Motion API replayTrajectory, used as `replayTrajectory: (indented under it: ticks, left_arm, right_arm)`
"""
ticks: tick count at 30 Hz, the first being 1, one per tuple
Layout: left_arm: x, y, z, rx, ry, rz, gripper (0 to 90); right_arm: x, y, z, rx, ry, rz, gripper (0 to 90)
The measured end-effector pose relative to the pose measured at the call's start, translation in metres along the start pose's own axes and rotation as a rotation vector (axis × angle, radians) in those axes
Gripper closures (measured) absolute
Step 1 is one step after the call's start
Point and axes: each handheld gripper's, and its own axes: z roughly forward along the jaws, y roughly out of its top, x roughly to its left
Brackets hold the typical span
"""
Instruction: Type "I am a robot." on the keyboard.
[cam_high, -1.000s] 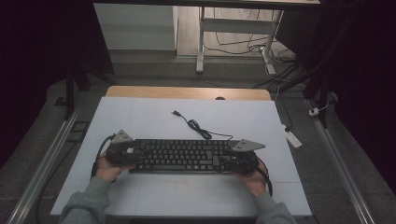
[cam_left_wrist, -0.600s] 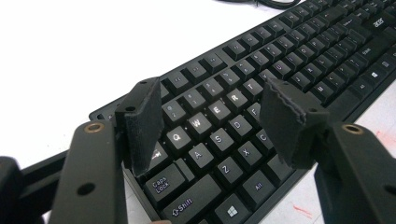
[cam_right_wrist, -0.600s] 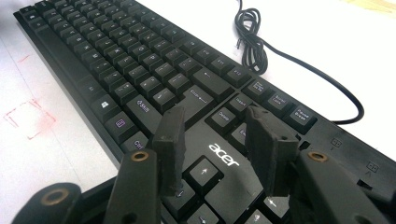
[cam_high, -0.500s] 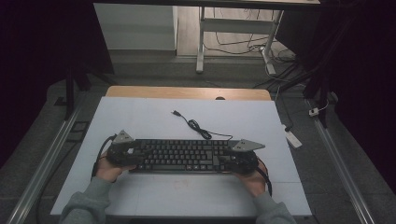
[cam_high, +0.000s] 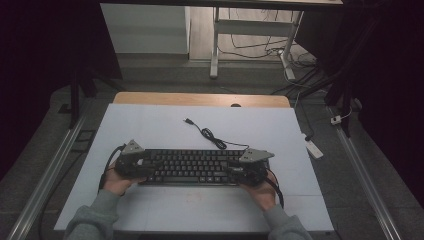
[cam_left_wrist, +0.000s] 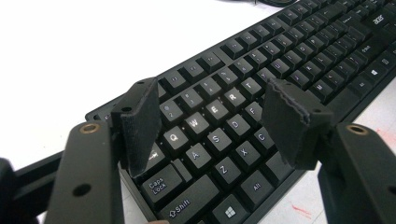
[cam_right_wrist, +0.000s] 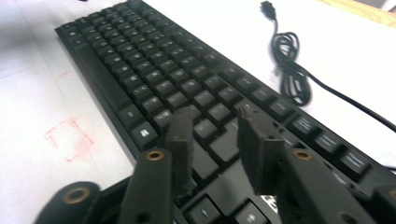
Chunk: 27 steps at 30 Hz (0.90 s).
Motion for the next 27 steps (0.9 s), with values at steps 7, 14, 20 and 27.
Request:
replayTrajectory:
  ticks: [7, 14, 20, 27]
  left_arm:
    - [0.0, 0.0, 0.001, 0.002, -0.001, 0.002, 36.2]
    - [-0.001, 0.0, 0.001, 0.005, -0.003, 0.004, 35.9]
    - [0.0, 0.0, 0.001, 0.004, -0.005, 0.002, 35.6]
    - [0.0, 0.0, 0.001, 0.006, -0.012, -0.006, 34.1]
  right_arm:
    - [0.007, 0.006, 0.01, 0.015, 0.066, -0.024, 89.3]
    - [0.015, 0.013, 0.023, 0.029, 0.087, -0.039, 89.5]
    - [0.023, 0.021, 0.038, 0.041, 0.102, -0.042, 89.3]
    - [0.032, 0.026, 0.052, 0.063, 0.124, -0.061, 89.2]
